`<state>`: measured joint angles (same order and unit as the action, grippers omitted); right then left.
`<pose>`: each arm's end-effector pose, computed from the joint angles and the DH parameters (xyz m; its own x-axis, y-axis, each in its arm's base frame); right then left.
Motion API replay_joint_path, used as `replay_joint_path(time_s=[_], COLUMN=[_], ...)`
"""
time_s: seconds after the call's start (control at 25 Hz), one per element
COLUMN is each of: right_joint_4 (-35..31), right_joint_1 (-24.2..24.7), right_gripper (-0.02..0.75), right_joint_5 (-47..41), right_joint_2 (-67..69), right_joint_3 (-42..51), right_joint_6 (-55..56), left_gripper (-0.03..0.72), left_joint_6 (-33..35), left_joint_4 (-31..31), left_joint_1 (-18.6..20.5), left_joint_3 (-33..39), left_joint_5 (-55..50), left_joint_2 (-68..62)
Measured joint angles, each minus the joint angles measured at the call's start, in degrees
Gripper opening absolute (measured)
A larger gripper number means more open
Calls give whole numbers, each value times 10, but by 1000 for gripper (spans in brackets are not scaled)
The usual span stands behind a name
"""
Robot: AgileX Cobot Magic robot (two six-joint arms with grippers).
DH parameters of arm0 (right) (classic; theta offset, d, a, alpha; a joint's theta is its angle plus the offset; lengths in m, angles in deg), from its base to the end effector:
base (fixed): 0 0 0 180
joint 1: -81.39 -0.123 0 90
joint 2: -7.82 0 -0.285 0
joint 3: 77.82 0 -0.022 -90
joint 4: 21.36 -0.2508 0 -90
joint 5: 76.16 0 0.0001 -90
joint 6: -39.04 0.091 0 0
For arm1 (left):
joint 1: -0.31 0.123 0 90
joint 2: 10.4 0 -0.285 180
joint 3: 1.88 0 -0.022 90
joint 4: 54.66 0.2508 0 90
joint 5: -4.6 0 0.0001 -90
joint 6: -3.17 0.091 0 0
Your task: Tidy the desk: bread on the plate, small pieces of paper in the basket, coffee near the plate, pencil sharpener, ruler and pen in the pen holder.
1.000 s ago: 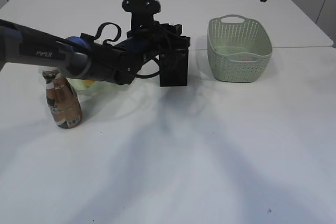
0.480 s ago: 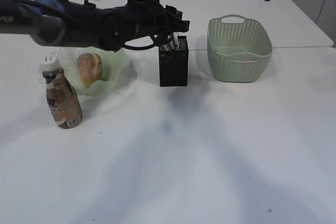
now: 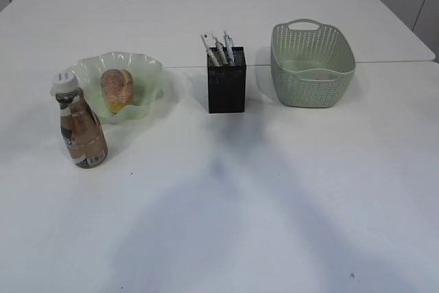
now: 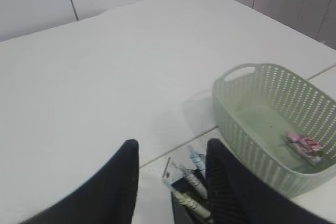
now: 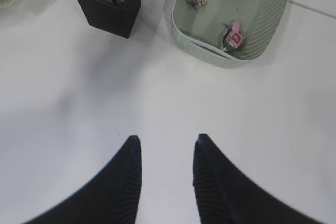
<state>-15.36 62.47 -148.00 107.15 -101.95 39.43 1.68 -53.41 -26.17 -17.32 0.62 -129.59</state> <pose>0.3173 0.0992 0.4136 -0.7856 -0.2966 -0.5431 -0.2919 0.9515 -0.0974 0.4248 -0.2114 0.3058 -0.2745 0.1320 -0.9525 0.4434 0.8963 -0.0036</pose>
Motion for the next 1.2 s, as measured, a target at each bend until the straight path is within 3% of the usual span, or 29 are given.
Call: replay_joint_path(time_s=[0.4, 0.64, 1.2], right_joint_4=[0, -2, -30], right_joint_1=[0, 0, 0], right_gripper=[305, 429, 439], right_joint_5=[-2, -5, -10], right_joint_2=[-73, -130, -266], right_joint_3=[0, 0, 0], right_joint_6=[0, 0, 0], left_gripper=[377, 380, 365], left_joint_6=[0, 0, -1], left_joint_4=[43, 57, 101], left_joint_1=[14, 14, 14], left_joint_3=[0, 0, 0], left_joint_5=[-175, -294, -521], left_joint_2=[141, 252, 468])
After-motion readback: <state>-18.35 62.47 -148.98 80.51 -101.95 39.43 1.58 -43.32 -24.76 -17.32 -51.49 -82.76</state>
